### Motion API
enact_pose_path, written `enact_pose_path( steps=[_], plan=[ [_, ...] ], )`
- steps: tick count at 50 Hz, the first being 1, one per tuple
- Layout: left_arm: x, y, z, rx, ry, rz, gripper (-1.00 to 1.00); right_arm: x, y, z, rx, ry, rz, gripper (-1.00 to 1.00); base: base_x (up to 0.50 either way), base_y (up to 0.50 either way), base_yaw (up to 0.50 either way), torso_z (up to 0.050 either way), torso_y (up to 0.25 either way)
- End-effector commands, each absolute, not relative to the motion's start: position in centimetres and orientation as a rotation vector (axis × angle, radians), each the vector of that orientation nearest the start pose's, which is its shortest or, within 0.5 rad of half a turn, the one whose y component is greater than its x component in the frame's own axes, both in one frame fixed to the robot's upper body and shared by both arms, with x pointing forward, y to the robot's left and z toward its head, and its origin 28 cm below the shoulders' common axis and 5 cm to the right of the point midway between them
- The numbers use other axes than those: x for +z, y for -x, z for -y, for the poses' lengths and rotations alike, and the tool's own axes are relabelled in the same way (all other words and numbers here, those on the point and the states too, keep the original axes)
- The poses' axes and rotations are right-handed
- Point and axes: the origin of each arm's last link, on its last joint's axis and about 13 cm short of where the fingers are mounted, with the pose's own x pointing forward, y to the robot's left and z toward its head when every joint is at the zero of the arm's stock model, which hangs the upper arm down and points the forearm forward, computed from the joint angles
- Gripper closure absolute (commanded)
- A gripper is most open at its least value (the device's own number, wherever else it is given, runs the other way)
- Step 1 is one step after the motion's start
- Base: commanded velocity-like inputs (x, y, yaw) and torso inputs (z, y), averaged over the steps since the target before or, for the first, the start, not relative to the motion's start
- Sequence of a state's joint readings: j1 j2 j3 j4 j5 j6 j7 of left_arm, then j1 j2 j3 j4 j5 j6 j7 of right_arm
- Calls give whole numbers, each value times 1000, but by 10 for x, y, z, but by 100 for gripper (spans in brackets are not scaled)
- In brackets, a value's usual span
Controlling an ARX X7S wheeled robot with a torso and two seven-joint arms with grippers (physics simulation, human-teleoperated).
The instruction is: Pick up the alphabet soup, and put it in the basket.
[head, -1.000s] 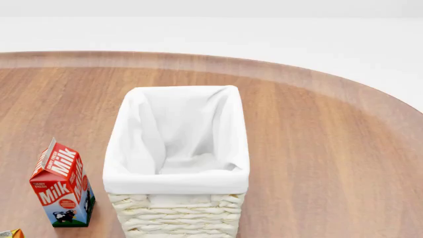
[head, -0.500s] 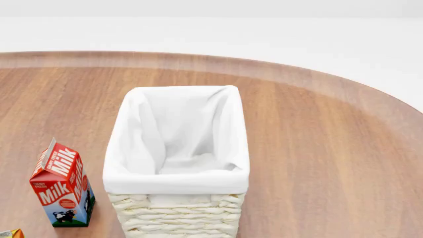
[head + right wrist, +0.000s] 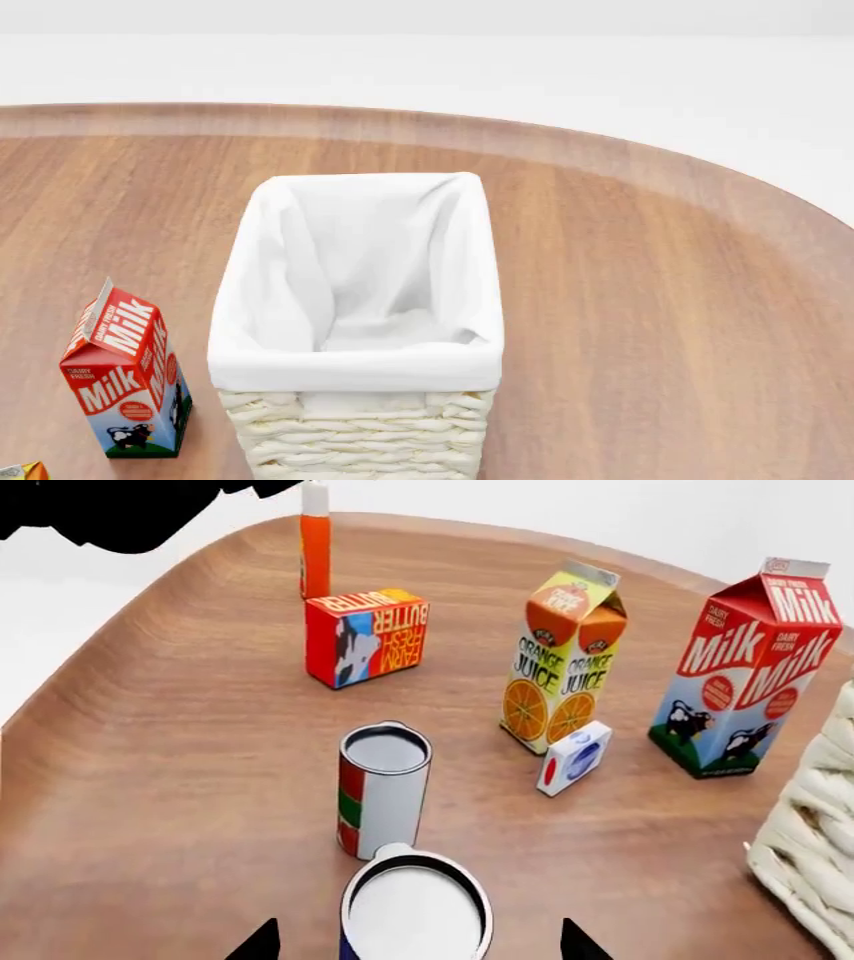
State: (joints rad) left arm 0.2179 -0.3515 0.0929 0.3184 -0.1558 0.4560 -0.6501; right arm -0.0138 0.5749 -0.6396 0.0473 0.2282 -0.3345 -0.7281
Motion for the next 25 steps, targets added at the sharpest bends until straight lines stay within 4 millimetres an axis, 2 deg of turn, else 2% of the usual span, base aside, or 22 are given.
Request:
enact_pose_path(
  steps=[1, 25],
  plan=[
    [75, -164, -247, 413, 59, 534, -100, -9, -168, 126, 1330, 287, -92, -100, 0, 0, 0, 0, 0],
    [75, -164, -247, 413, 58, 534, -100, -14, -171, 121, 1336, 312, -92, -100, 0, 0, 0, 0, 0]
  ],
)
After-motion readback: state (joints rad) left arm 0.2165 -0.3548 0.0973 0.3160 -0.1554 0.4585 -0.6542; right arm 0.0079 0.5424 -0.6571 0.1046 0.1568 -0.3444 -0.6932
